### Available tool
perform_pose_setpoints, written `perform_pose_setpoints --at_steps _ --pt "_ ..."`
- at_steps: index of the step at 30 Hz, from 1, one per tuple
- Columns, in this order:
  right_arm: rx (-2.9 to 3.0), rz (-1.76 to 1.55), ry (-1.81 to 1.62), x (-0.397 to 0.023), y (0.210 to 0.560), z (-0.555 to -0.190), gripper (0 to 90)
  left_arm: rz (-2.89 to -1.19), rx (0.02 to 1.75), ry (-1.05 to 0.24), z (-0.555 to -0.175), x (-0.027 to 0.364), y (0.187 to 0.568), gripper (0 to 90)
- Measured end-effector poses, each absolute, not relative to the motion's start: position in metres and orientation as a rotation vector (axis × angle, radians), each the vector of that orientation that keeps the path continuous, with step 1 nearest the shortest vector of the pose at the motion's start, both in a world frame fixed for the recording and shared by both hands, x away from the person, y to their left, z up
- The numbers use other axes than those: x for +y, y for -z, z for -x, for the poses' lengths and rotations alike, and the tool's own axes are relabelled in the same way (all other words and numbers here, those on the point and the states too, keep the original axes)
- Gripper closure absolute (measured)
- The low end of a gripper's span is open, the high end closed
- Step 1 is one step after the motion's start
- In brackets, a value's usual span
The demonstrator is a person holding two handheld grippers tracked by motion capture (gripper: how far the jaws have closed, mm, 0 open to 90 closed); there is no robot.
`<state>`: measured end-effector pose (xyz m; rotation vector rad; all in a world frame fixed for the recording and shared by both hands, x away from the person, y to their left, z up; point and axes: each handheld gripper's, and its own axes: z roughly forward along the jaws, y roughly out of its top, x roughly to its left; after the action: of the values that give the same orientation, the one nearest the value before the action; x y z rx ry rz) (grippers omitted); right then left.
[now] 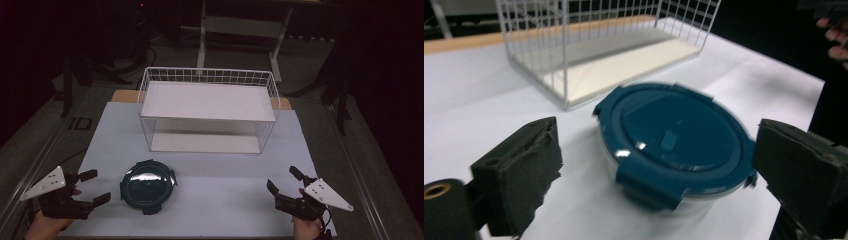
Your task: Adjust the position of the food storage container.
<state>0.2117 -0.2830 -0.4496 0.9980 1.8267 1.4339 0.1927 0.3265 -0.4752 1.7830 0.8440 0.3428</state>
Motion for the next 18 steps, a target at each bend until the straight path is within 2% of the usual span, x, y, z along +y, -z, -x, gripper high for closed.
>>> perform_pose_setpoints --at_steps 6,8,15,16,17,18 --pt "1.836 -1.000 -1.432 -0.283 0.450 -0.212 12.7 -1.901 0.871 -0.299 -0.196 0.327 0.489 16.1" --pt "1.837 -1.002 -1.435 -0.283 0.451 -0.212 12.7 -1.931 0.871 -0.276 -0.197 0.326 0.494 22.7" --pt "1.837 -0.997 -1.433 -0.283 0.450 -0.212 12.7 -2.032 0.908 -0.229 -0.202 0.324 0.505 58.9" --pt "1.837 -0.997 -1.433 -0.283 0.450 -0.212 12.7 -2.032 0.908 -0.229 -0.202 0.324 0.505 63.0" --pt "1.838 -0.996 -1.435 -0.283 0.450 -0.212 12.7 -2.070 0.917 -0.218 -0.203 0.323 0.507 63.0" --pt "1.838 -0.998 -1.436 -0.283 0.451 -0.212 12.7 -2.085 0.913 -0.216 -0.203 0.322 0.508 71.6"
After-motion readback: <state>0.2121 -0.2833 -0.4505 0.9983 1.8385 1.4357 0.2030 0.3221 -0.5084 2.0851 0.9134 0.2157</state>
